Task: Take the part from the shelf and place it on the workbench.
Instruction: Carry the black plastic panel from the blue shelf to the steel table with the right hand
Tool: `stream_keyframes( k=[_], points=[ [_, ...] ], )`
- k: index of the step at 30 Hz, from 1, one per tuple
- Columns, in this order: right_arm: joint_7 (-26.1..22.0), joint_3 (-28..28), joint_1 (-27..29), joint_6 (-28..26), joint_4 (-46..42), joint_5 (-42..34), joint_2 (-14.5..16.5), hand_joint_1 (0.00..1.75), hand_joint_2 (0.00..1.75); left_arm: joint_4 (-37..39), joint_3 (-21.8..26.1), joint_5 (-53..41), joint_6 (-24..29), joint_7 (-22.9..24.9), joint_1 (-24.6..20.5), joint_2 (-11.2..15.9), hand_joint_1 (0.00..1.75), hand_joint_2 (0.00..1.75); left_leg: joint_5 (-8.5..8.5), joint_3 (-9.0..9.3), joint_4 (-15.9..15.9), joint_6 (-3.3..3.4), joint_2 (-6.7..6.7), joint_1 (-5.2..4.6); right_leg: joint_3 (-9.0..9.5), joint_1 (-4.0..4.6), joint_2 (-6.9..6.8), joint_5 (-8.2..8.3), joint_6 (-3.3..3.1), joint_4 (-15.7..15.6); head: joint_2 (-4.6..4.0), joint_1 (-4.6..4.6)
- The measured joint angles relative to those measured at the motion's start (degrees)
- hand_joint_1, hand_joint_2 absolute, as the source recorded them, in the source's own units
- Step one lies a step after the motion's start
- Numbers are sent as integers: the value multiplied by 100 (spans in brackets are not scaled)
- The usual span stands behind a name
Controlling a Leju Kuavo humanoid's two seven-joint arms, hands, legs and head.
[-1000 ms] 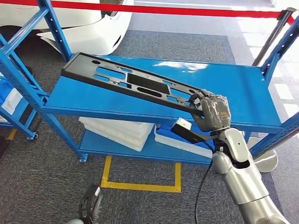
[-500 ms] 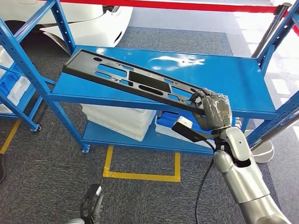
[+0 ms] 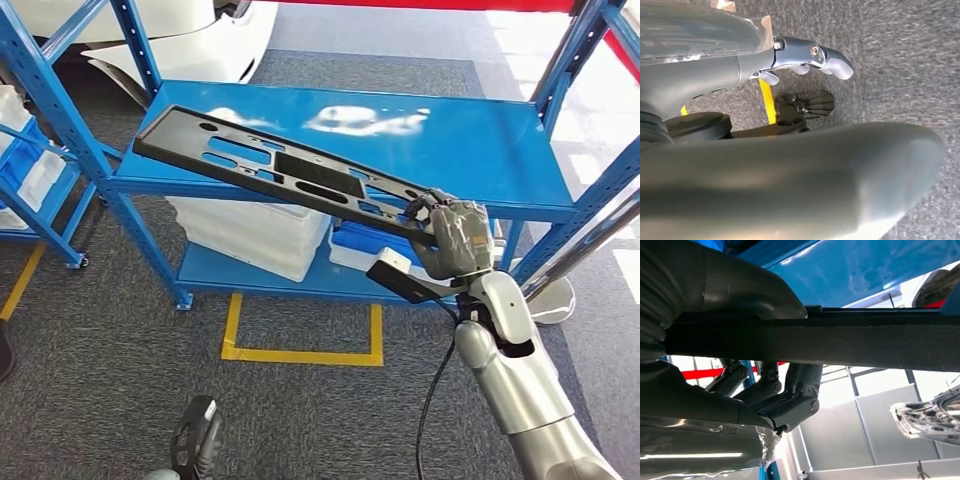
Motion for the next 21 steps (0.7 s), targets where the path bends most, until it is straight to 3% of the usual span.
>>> stream_keyframes(
  k=[2, 3, 5, 6, 7, 8, 9, 11, 13, 15, 17, 19, 21],
  points=[
    [-1, -8, 3, 3, 16, -10, -1, 175, 175, 4, 4, -7, 1, 3, 0, -2, 0, 0, 99, -88, -8, 113, 74, 4, -87, -16, -5, -110, 65, 83, 0, 17],
    [-1, -13, 3, 5, 24, -14, -2, 175, 175, 7, 5, -9, 1, 3, -2, -3, 0, 0, 156, -143, -17, 162, 113, 11, -160, -23, -23, -306, 89, 265, 0, 33],
    [0, -19, 2, 7, 37, -18, -1, 175, 175, 7, 7, -9, 2, 3, -2, -1, 0, 0, 256, -252, -15, 216, 177, -3, -353, -34, -65, -841, 130, 959, 0, 60],
    [0, -20, 4, 7, 44, -19, -1, 175, 175, 7, 8, -9, 2, 3, 1, 0, 0, 0, 300, -306, -13, 225, 210, -16, -431, -36, -75, -1022, 145, 1336, 0, 61],
    [0, -21, 9, 7, 52, -20, -1, 175, 175, 7, 9, -9, 2, 3, 1, 1, 0, 0, 340, -358, -11, 230, 243, -29, -450, -36, -84, -1089, 154, 1589, 0, 60],
    [0, -21, 13, 7, 60, -21, -1, 175, 175, 7, 10, -9, 3, 3, 1, 1, 0, 0, 377, -406, -9, 233, 272, -42, -371, -33, -93, -1043, 154, 1637, 0, 60],
    [1, -21, 15, 7, 66, -21, -1, 175, 175, 7, 12, -9, 2, 3, 0, 1, 0, 0, 412, -447, -8, 231, 299, -56, -177, -27, -106, -919, 138, 1445, 0, 60],
    [0, -21, -9, 7, 71, -22, 0, 175, 175, 7, 13, -15, 3, 3, -3, -1, 0, 0, 471, -504, -6, 216, 350, -85, 436, 21, -204, -683, 53, 607, 0, 61],
    [-2, -21, -66, 7, 71, -32, 7, 175, 175, 7, 14, -30, 4, 0, -7, -5, 0, 0, 536, -535, -11, 168, 410, -100, 861, 81, -313, -624, -42, -72, 0, 57],
    [-4, -24, -104, 8, 74, -50, 14, 175, 175, 7, 14, -40, 3, -3, -5, -11, 0, 0, 606, -551, -33, 100, 478, -91, 914, 112, -306, -596, -109, -250, 0, 58],
    [-6, -25, -116, 12, 80, -60, 22, 175, 175, 8, 14, -42, 3, -4, -7, -13, 0, 0, 522, -595, 18, 33, 432, -77, 874, 92, -261, -482, -185, -312, 0, 60],
    [-8, -21, -125, 20, 86, -62, 40, 175, 175, 9, 14, -42, 4, -5, -8, -9, 0, 0, 133, -763, 444, -26, 288, -59, 783, 58, -215, -361, -247, -351, 0, 50],
    [-10, -16, -119, 26, 97, -64, 57, 175, 175, 9, 14, -42, 4, -5, -3, -3, 0, 0, -288, -993, 1153, -70, 216, -37, 645, 54, -148, -284, -267, -320, 0, 46]
  ],
)
